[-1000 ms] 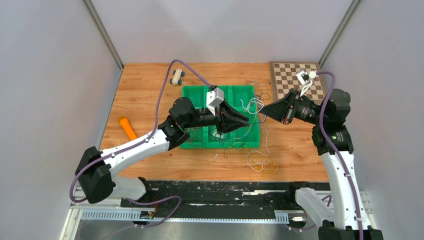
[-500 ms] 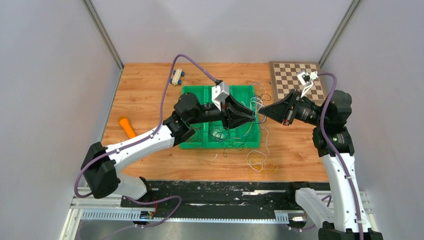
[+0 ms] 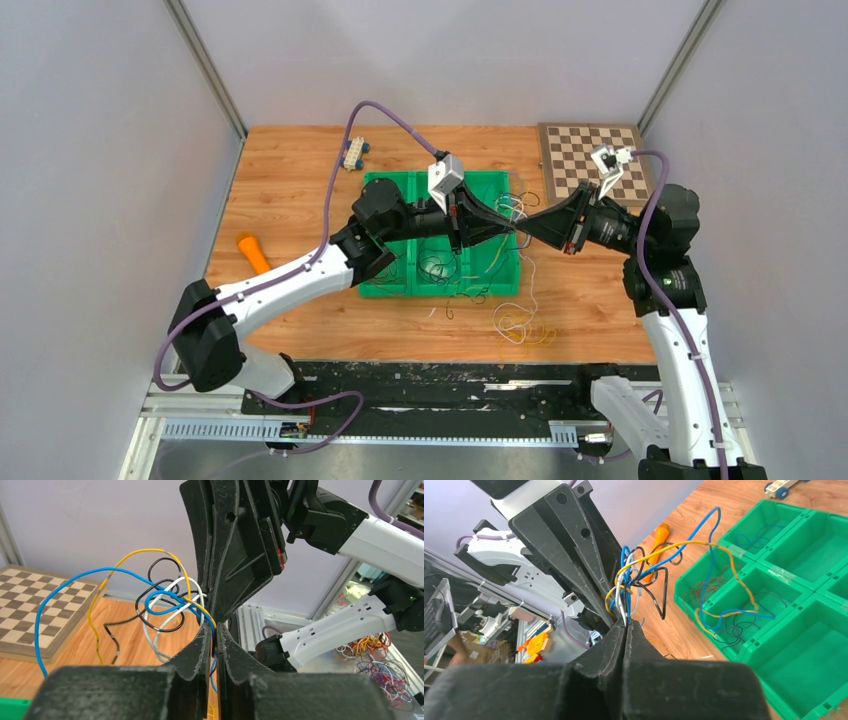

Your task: Untangle the cables

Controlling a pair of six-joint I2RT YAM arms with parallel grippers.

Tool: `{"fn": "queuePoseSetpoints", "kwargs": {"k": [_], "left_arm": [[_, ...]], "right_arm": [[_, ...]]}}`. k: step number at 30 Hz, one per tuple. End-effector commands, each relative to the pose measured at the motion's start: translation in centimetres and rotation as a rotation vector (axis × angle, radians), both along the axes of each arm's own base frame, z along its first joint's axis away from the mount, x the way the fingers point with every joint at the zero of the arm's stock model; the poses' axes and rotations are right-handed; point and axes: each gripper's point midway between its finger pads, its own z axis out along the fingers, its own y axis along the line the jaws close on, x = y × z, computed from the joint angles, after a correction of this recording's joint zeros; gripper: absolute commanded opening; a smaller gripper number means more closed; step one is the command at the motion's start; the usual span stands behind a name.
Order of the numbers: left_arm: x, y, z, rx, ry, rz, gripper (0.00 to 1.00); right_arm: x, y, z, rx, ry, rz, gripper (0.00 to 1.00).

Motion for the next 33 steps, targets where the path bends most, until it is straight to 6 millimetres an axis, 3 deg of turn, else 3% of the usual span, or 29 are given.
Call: {"fn": "queuePoseSetpoints", "kwargs": {"k": [1,3,6,8,9,11,12,17,26,33], "left_arm": [[-0.8,0.6,2.3,-0.034,-0.053,-0.01,0.05],[-0.8,1.3,1.7,-0.015,-0.056,0.002,0.0],[-0.8,2.3,0.7,0.005,-0.045,0.002,0.03],[-1.3,2.7,0.8,0.007,-0.052,-0.019,0.17],[-1.8,2.8,0.8,0.007,-0.067,-0.044,0.32],[-2.4,2.9,0.8,0.006,-0.096,-0.079,0.43],[-2.4,2.9,1.0,0.005,-0.105,-0.084,0.44],[-2.9,2.7,0.9,0.006,-0.147,-0.125,0.41],[-0.7,2.6,-0.1,0.039,-0.081,-0.031,0.18],[-0.8,2.3,-0.4,0.052,-0.068,-0.059,0.17]], "right_arm": [[0.3,-0.2,1.0,-0.015,-0.09,-0.035,0.0],[0.5,-0.4,1.2,-0.021,-0.097,-0.039,0.0],[0.7,-0.4,1.3,-0.022,-0.095,-0.035,0.0],[0.7,-0.4,1.2,-0.02,-0.085,-0.025,0.0],[0.6,-0.3,1.1,-0.017,-0.078,-0.018,0.0],[0.5,-0.2,1.0,-0.016,-0.07,0.001,0.0],[0.4,-0.1,1.0,-0.015,-0.069,0.01,0.0],[-0.5,0.2,1.1,-0.011,-0.064,0.061,0.0],[-1.9,0.3,1.4,-0.005,-0.08,0.094,0.0],[-1.8,0.4,1.4,-0.005,-0.077,0.098,0.0]]}}
